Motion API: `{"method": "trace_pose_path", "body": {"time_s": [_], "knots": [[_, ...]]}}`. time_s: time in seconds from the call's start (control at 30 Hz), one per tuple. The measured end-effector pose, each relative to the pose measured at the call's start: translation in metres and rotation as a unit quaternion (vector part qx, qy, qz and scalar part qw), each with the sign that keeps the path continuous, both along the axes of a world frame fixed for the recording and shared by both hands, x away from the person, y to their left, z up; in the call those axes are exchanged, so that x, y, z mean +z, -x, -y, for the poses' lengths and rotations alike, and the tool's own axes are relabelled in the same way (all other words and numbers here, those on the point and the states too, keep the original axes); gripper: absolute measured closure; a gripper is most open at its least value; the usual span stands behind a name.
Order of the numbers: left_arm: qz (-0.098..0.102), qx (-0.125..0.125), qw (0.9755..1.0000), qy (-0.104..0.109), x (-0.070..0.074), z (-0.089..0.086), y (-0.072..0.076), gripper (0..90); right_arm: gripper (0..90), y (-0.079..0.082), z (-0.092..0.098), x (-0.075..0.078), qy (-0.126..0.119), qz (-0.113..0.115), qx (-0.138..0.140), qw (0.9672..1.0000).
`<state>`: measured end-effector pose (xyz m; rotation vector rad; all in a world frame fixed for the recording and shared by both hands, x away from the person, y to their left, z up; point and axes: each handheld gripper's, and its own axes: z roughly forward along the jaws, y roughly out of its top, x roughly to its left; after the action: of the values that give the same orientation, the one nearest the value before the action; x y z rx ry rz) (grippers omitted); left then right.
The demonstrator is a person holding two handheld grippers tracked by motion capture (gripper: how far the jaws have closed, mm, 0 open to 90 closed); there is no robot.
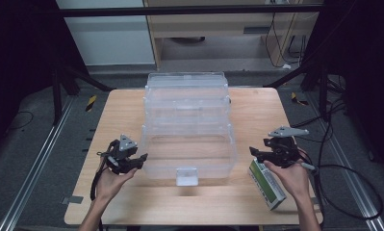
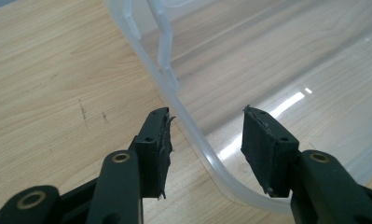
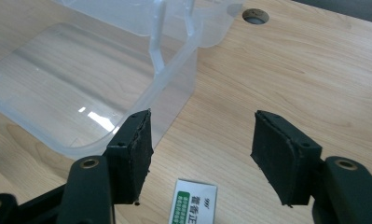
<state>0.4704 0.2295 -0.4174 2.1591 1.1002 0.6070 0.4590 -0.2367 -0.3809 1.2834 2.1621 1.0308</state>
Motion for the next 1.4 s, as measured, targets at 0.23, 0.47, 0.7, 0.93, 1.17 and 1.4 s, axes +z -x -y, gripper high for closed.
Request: {"method": "trace_pose_path", "body": {"time_s": [0.23,0.47,0.7,0.93,1.17,1.4], "knots": [[0.0,0.0,1.0,0.007,0.001,-0.002,0.0,51.0,35.8,0.0,0.008,0.001,0.0,-0.01,-0.004,0.9999],[-0.004,0.001,1.0,0.009,0.0,-0.002,-0.001,51.5,31.7,0.004,0.015,0.0,0.006,-0.026,-0.001,0.9997],[-0.005,0.002,0.9999,0.009,0.0,-0.002,-0.001,51.6,29.6,0.007,0.02,0.0,0.015,-0.053,-0.005,0.9985],[-0.007,0.0,0.9999,0.008,-0.001,-0.002,-0.002,51.6,28.5,0.009,0.019,0.001,0.036,-0.076,0.005,0.9965],[-0.009,-0.002,1.0,0.003,-0.002,-0.001,-0.003,51.7,28.1,0.011,0.017,0.004,0.048,-0.094,0.009,0.9944],[-0.006,-0.005,1.0,0.006,0.0,-0.001,-0.002,51.6,28.6,0.014,0.014,0.009,0.056,-0.115,0.009,0.9918]]}}
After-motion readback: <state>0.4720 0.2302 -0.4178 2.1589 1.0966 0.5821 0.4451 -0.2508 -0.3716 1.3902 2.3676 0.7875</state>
